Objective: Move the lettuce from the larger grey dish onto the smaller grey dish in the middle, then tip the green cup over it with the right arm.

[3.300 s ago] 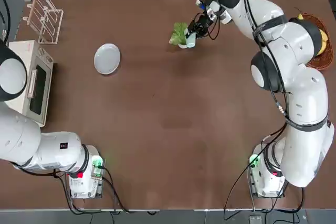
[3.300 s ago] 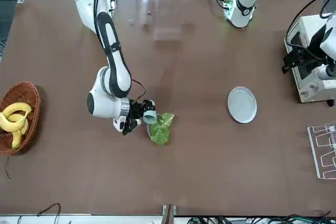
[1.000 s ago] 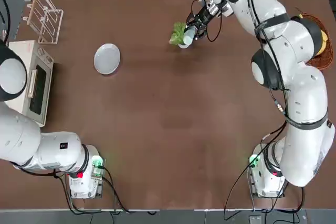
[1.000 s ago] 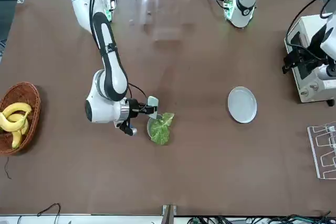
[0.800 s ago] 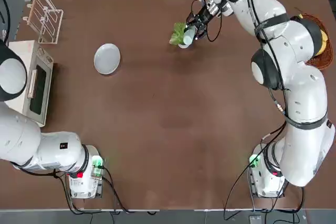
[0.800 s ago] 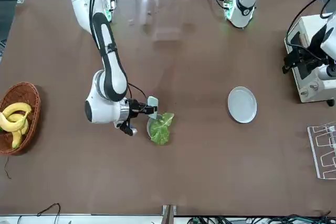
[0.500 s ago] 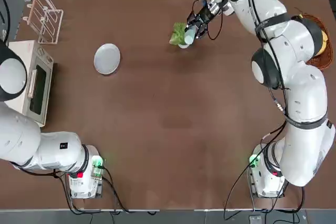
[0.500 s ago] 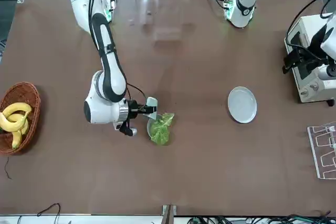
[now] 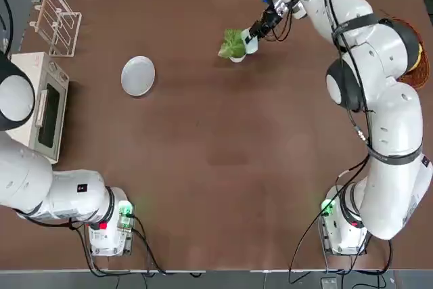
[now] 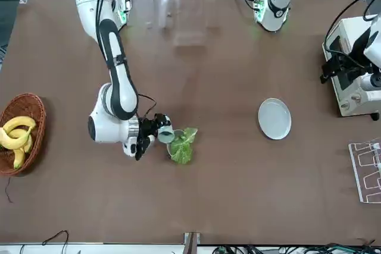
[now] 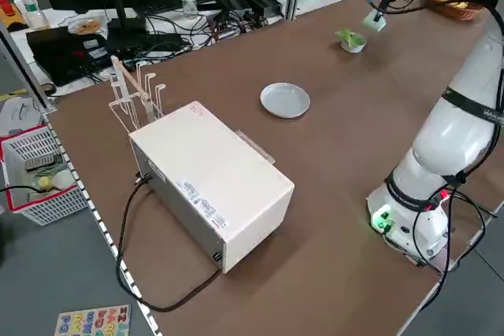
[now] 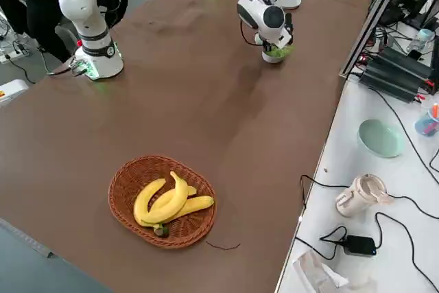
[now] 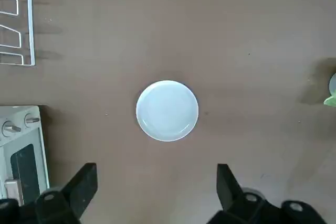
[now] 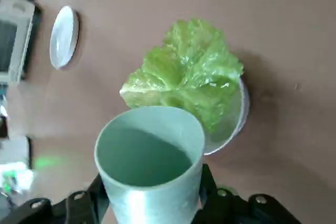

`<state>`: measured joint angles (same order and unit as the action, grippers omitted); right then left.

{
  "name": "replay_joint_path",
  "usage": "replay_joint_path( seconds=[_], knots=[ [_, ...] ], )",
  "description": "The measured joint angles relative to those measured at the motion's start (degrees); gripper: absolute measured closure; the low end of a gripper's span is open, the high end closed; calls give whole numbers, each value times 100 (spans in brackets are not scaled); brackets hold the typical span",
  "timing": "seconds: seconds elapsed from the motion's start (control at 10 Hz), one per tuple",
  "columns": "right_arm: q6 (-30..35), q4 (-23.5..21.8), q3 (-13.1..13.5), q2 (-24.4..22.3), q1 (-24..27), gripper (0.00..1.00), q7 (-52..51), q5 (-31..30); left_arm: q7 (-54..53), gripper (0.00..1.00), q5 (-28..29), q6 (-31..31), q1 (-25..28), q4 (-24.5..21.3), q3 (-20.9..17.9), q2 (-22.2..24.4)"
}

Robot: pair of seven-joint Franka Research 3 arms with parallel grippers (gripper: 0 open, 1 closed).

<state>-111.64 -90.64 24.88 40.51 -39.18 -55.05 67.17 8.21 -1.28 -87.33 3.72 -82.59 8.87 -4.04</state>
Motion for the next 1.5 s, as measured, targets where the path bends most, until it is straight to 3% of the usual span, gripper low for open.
replay_joint_path(
  seconds=[0.3, 0.7, 1.0, 1.2, 1.5],
  knots=[
    [-18, -260, 52, -69, 472, 31, -2508, 3, 0, 0, 0, 0, 1, 1, -2, 0],
    [127, -691, 88, -476, 1664, 31, -5165, -334, 0, 0, 0, 0, 1, 2, -5, 0],
    [161, -681, 45, -597, 2519, 31, -5892, -1128, 0, 0, 0, 0, 1, 2, -6, 0],
    [162, -654, -48, -624, 2753, 31, -5999, -1257, 0, 0, 0, 0, 1, 2, -5, 0],
    [206, -694, -502, -619, 3163, 31, -6469, -1295, 0, 0, 0, 0, 1, 2, -6, 0]
  ],
)
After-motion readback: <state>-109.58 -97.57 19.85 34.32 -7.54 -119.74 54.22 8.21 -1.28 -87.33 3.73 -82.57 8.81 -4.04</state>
